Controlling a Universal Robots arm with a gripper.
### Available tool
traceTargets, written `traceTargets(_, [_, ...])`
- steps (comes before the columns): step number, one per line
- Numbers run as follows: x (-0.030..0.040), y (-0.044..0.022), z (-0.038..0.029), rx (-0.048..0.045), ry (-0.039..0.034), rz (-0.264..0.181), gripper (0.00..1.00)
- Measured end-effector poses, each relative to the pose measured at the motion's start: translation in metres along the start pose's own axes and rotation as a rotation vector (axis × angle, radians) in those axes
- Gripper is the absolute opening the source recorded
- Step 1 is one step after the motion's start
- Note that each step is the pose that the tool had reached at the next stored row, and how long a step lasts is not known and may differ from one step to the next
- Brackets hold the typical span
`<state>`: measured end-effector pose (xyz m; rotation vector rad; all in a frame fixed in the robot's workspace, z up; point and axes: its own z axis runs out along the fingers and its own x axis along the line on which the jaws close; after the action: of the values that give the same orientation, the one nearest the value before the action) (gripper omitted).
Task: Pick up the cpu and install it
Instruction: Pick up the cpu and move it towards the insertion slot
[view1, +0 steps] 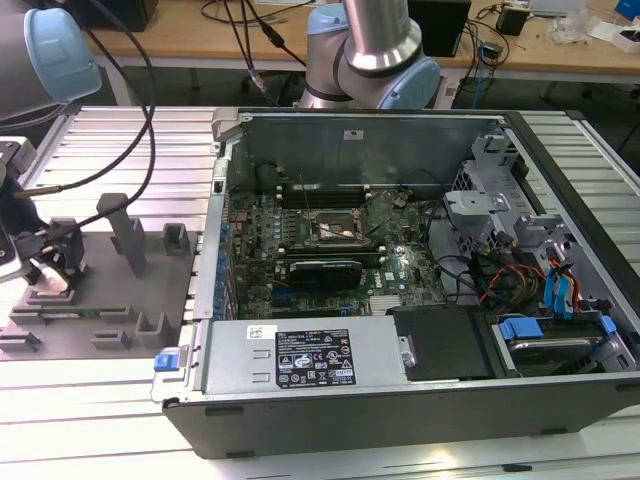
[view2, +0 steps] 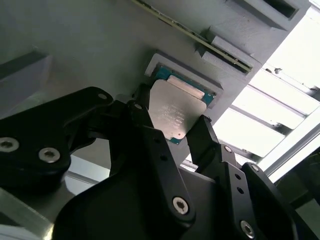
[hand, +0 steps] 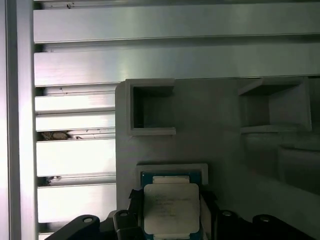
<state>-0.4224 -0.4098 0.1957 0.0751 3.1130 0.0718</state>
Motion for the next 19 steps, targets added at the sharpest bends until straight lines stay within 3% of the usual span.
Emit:
traceTargets(5, [-0.0002, 0.0003, -0.0057, -0.0002, -0.0003, 0.000, 0.54])
traceTargets(11, [0.0000, -0.0001, 0.0013, -0.0001, -0.0008, 0.000, 0.54])
traceTargets(19, [0.0000, -0.0002, 0.0028, 0.0000, -0.0008, 0.000, 0.54])
